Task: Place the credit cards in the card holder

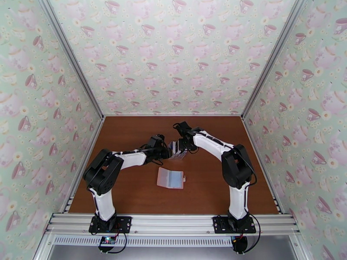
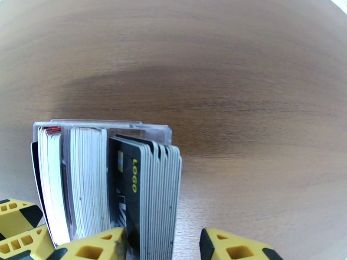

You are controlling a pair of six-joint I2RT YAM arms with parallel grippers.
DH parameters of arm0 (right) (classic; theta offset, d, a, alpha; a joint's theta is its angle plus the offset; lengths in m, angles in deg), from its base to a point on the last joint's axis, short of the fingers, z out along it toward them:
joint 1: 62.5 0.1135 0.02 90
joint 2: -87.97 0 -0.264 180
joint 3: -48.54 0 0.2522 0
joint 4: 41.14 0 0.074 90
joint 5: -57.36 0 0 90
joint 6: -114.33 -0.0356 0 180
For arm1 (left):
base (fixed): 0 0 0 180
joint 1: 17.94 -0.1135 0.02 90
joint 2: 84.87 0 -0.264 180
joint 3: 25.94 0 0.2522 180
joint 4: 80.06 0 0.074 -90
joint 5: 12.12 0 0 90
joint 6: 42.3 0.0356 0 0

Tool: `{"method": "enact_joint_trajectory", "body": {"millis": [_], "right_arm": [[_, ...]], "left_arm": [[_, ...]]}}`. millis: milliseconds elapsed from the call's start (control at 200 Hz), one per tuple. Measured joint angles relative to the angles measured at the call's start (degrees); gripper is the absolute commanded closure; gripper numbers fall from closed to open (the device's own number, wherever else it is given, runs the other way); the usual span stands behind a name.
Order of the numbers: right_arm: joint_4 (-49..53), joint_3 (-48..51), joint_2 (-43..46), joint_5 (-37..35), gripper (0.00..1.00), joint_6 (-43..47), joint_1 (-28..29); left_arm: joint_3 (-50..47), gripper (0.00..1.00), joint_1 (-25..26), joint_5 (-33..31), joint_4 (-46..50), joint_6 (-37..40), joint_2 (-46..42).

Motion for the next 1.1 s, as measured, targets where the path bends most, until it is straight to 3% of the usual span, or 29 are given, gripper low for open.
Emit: {"method": "enact_joint_trajectory", "body": {"millis": [1102], "right_arm": [[0.5, -0.7, 0.0, 1.0, 0.56, 2.6, -1.3]], "left_arm": [[0.0, 0.59, -0.2, 0.0, 0.3, 0.0, 0.0]]}}
